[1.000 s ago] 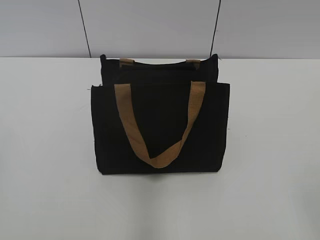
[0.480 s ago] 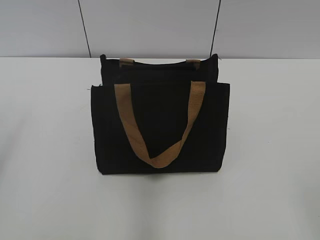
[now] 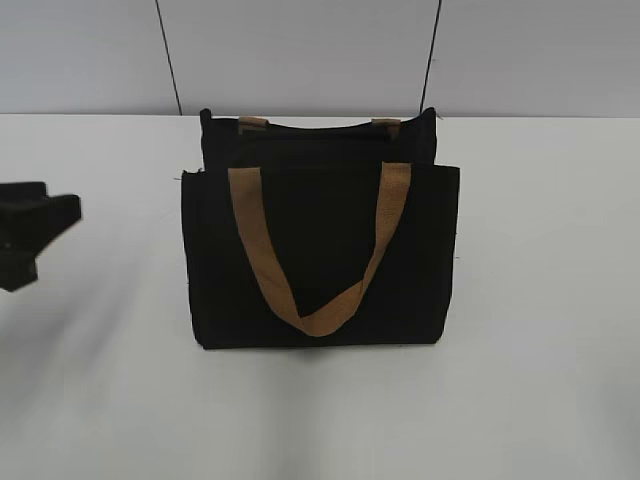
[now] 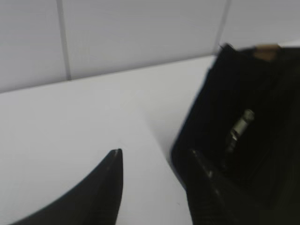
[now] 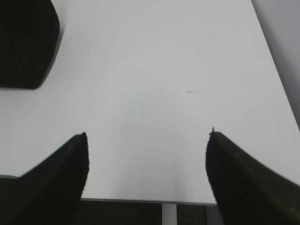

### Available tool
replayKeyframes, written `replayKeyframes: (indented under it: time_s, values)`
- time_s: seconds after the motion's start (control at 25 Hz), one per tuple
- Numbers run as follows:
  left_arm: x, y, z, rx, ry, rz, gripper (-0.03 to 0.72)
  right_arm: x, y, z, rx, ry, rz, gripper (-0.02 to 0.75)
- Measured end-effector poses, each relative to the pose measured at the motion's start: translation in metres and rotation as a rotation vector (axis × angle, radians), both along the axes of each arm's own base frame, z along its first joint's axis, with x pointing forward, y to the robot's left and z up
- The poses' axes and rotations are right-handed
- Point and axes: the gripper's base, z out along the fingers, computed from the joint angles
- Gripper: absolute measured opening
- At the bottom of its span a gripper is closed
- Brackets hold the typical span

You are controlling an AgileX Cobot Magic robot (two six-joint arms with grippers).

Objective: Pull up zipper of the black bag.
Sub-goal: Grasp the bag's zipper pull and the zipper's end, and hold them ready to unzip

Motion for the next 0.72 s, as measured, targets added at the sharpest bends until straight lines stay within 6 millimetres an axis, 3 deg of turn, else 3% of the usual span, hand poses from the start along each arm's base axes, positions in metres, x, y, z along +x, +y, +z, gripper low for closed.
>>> replayKeyframes:
  time_s: [0.4, 0.72]
  values:
    - [0.050, -0.028, -0.053, 0.053, 0.182, -0.439, 0.273, 0.000, 0.000, 0.000, 0.000, 0.000, 0.000, 0.592]
    - [0.091, -0.039, -0.087, -0.057, 0.158, -0.591, 0.253, 0.000, 0.000, 0.000, 0.000, 0.000, 0.000, 0.592]
